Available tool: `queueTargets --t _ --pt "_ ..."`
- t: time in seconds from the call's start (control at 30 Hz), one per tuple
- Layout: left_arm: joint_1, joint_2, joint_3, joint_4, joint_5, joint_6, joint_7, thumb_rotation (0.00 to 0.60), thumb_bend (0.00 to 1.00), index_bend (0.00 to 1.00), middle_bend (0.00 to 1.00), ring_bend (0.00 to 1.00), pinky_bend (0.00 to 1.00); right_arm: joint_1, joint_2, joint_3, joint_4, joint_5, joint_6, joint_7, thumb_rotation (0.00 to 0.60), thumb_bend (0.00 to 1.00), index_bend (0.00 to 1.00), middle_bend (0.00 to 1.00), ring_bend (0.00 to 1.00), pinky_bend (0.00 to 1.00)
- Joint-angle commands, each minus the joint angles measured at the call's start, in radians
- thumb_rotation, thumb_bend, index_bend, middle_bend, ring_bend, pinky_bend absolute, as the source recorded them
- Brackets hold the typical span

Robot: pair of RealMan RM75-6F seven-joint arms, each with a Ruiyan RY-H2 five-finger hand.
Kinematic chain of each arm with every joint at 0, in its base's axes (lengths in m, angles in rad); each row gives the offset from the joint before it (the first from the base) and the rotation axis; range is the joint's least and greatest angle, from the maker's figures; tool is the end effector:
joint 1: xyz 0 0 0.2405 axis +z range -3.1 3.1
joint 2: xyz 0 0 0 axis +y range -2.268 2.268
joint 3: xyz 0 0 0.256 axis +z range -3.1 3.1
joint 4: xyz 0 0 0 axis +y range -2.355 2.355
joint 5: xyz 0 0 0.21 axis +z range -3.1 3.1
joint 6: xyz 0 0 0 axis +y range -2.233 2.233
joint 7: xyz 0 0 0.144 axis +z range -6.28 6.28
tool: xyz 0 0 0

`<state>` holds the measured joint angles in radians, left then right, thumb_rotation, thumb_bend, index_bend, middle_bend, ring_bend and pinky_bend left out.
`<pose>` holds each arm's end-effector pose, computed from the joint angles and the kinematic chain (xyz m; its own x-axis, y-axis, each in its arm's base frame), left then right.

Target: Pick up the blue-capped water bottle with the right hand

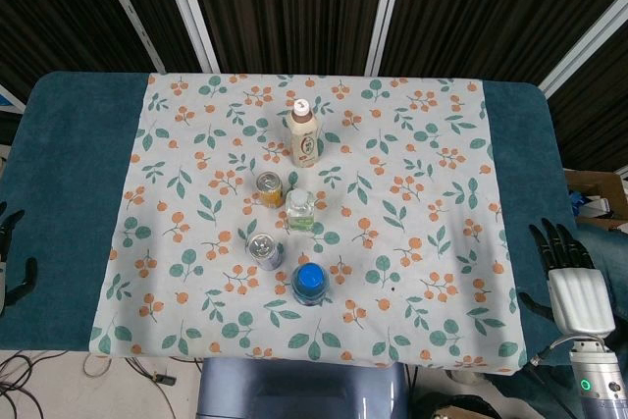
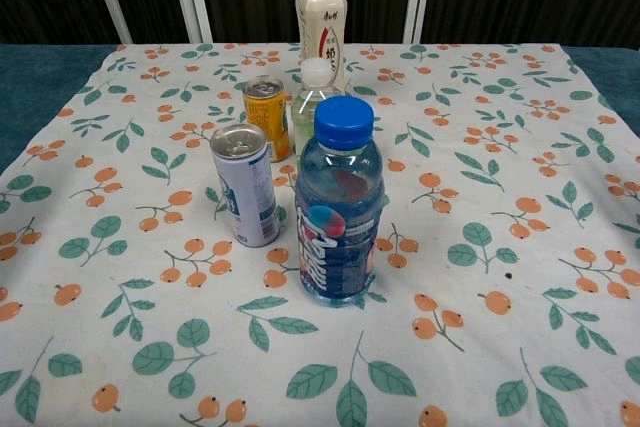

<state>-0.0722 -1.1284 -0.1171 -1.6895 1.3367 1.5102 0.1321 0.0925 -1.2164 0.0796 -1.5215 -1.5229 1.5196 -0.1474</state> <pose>-0.3122 0.1877 0.1695 0.4214 -0.0586 0.9050 0.8990 0.1581 -0.4084 -0.3114 -0.1900 0.1435 0.5171 0.0685 0.8532 -0.8541 -0.0237 0.5196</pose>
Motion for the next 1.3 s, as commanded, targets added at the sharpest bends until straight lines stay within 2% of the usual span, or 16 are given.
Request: queueTargets --t 0.03,0.7,0.8,0.83,1.0,1.3 --pt "0.000 0.000 0.000 -0.001 0.000 0.000 0.001 0.600 0.47 0.12 0.00 0.03 0.00 0.003 -0.003 0.003 -0.004 0.001 -0.003 -0.006 0.600 0.17 0.00 0.04 0.01 0.18" --pt "0.002 0.003 0.001 -0.002 0.007 0.002 -0.009 0.600 0.47 0.12 0.00 0.03 0.00 0.025 -0.022 0.020 -0.011 0.029 -0.032 -0.030 0.600 0.17 0.00 0.04 0.01 0.18" --pt "0.002 0.003 0.002 -0.003 0.006 0.000 -0.010 0.600 0.47 0.12 0.00 0.03 0.00 0.006 -0.006 0.010 -0.009 0.034 -0.019 -0.007 0.600 0.17 0.00 0.04 0.01 0.18" --pt "0.001 0.003 0.003 -0.004 0.006 -0.002 -0.009 0.600 0.47 0.12 0.00 0.03 0.00 -0.007 0.010 -0.008 -0.002 0.012 -0.008 0.040 0.600 0.17 0.00 0.04 0.01 0.18" --pt "-0.001 0.004 0.000 -0.011 -0.002 -0.009 -0.011 0.600 0.47 0.12 0.00 0.03 0.00 0.013 0.040 -0.051 0.010 -0.014 -0.094 0.261 0.600 0.17 0.00 0.03 0.01 0.18" --pt "-0.001 0.008 -0.004 -0.020 -0.010 -0.012 -0.018 0.600 0.47 0.12 0.00 0.03 0.00 0.079 0.054 -0.103 0.090 -0.114 -0.184 0.634 0.600 0.17 0.00 0.03 0.01 0.18"
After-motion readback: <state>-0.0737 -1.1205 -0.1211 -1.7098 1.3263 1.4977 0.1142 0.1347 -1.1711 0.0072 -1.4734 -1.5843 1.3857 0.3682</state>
